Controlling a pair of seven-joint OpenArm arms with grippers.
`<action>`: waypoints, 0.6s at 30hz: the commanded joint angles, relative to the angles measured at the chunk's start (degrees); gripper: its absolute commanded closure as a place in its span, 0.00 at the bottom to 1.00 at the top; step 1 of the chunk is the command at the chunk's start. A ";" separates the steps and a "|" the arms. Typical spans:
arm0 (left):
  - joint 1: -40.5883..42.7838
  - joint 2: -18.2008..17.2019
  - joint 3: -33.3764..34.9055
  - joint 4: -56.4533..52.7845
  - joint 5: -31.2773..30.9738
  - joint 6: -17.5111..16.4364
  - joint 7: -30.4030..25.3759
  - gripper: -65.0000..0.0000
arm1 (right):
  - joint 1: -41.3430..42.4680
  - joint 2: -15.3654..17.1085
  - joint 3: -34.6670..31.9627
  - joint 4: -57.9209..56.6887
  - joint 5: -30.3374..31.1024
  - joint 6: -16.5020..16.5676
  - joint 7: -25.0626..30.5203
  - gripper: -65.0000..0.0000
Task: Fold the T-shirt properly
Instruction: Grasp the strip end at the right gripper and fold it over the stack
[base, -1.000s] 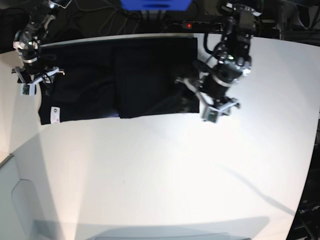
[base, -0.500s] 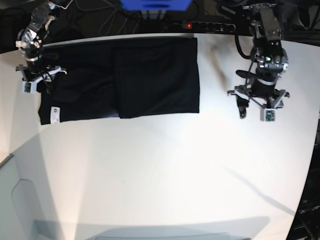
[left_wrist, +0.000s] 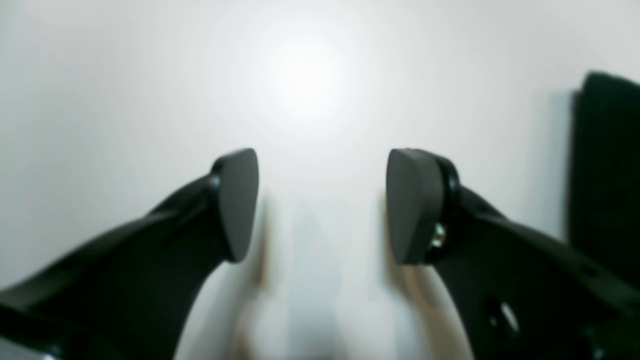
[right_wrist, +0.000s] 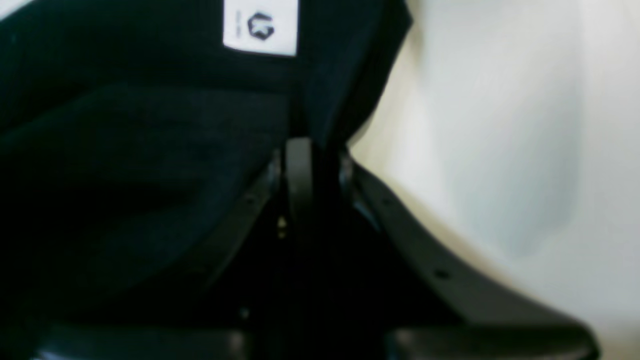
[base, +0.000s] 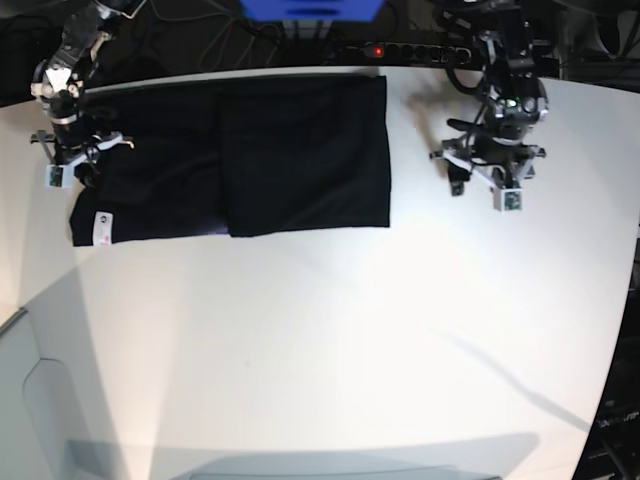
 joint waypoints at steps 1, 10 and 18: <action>-0.03 0.11 -0.04 0.95 -0.18 0.13 -1.27 0.40 | 0.02 0.55 0.12 2.70 0.70 0.75 1.46 1.00; 0.23 1.17 7.70 -0.19 -0.18 0.13 -1.27 0.40 | -1.39 -0.77 -5.42 14.30 0.70 0.75 1.46 1.00; -1.18 1.26 14.38 -5.64 -0.18 0.39 -1.71 0.40 | -6.13 -3.14 -12.45 24.76 0.70 0.75 1.82 1.00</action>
